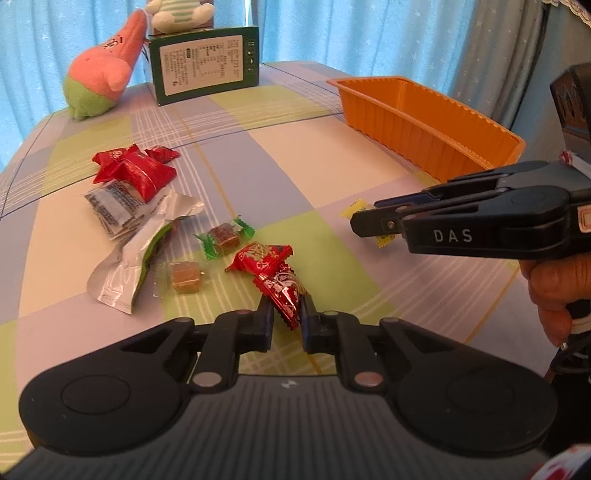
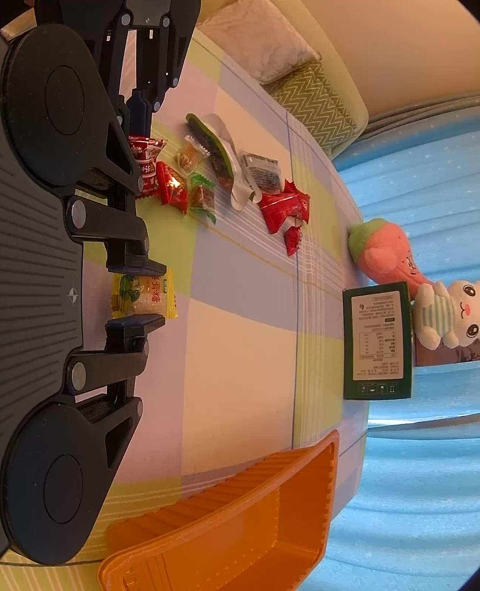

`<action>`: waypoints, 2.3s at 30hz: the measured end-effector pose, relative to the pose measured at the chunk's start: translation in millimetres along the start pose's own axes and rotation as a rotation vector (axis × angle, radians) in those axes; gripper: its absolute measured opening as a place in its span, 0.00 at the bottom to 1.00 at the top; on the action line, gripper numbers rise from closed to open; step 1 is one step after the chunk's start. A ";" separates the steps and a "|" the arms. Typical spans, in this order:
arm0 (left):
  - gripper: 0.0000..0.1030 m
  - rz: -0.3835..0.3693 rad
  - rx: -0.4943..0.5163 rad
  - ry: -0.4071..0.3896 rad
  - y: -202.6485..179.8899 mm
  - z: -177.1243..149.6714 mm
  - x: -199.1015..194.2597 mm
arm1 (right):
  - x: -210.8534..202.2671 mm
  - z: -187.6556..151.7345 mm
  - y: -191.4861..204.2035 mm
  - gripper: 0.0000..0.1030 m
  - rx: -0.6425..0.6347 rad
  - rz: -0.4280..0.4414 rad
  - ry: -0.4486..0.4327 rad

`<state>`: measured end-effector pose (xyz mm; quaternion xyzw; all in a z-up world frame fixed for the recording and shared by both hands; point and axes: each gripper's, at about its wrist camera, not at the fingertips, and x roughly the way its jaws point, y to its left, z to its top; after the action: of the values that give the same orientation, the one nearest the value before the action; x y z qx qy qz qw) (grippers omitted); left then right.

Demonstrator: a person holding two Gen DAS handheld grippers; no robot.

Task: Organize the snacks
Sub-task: 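Carry both candies to the orange tray and open the left tool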

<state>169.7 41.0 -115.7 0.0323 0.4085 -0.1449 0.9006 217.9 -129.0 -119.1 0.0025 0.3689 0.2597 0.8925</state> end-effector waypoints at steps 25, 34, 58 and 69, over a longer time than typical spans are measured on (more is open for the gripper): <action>0.12 -0.003 -0.028 0.005 -20.0 13.9 -5.7 | -34.4 9.0 -19.6 0.21 0.059 -0.072 -0.076; 0.12 0.023 -0.049 -0.070 -21.5 29.6 -12.1 | -45.2 13.9 -21.4 0.21 0.057 -0.083 -0.111; 0.12 -0.136 0.067 -0.241 -112.0 127.1 39.8 | -106.1 37.7 -134.4 0.21 0.227 -0.380 -0.250; 0.13 -0.206 0.135 -0.254 -152.0 148.7 74.0 | -110.6 24.7 -183.5 0.21 0.369 -0.434 -0.223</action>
<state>280.2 -147.9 -62.9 0.0319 0.2822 -0.2665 0.9211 253.4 -334.6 -64.4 0.1143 0.3013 -0.0102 0.9466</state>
